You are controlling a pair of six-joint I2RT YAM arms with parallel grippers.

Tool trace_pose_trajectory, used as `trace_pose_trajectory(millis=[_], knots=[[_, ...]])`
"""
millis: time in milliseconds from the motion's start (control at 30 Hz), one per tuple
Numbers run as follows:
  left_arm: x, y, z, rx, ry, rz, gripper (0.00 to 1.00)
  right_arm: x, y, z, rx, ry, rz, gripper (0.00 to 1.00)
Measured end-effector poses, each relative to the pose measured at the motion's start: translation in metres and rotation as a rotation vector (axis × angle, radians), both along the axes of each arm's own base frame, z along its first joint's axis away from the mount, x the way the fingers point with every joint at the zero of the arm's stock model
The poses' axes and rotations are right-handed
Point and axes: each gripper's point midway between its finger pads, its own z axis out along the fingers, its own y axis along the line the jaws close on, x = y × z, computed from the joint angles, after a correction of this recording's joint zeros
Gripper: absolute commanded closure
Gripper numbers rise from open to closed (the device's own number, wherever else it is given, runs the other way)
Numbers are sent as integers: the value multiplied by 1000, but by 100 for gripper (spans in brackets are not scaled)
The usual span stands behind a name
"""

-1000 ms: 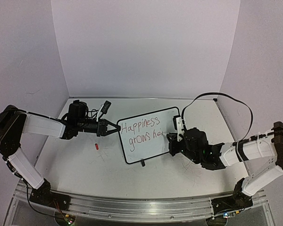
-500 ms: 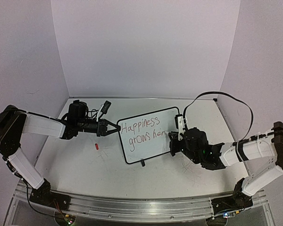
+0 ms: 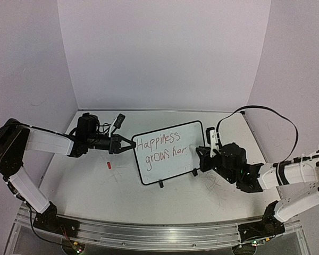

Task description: Write a sentence on the whiteboard

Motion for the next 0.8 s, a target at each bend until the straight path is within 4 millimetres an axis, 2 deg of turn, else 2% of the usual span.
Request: trace_pose_trajectory(millis=[167,800], knots=[[0,0,0,2,3,1,100,-1,8,-18,-32,39,42,100],[0,0,0,4,6,0,100,7,13,-14,-27,33,22,100]])
